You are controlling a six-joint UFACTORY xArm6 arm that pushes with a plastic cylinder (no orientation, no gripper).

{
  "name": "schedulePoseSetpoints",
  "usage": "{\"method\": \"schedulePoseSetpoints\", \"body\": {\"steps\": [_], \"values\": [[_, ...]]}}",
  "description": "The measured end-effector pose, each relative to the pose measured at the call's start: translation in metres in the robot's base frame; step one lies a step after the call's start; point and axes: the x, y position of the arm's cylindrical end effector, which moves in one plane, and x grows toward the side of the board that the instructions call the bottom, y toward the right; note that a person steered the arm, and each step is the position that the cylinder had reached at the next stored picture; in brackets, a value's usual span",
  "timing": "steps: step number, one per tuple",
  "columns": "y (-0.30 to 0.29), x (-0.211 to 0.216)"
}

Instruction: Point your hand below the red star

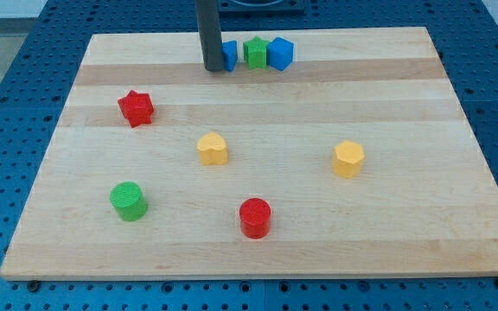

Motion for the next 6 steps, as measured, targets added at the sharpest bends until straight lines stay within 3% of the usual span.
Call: {"method": "schedulePoseSetpoints", "body": {"steps": [3, 5, 6], "values": [[-0.013, 0.013], [0.015, 0.077], [-0.029, 0.097]]}}
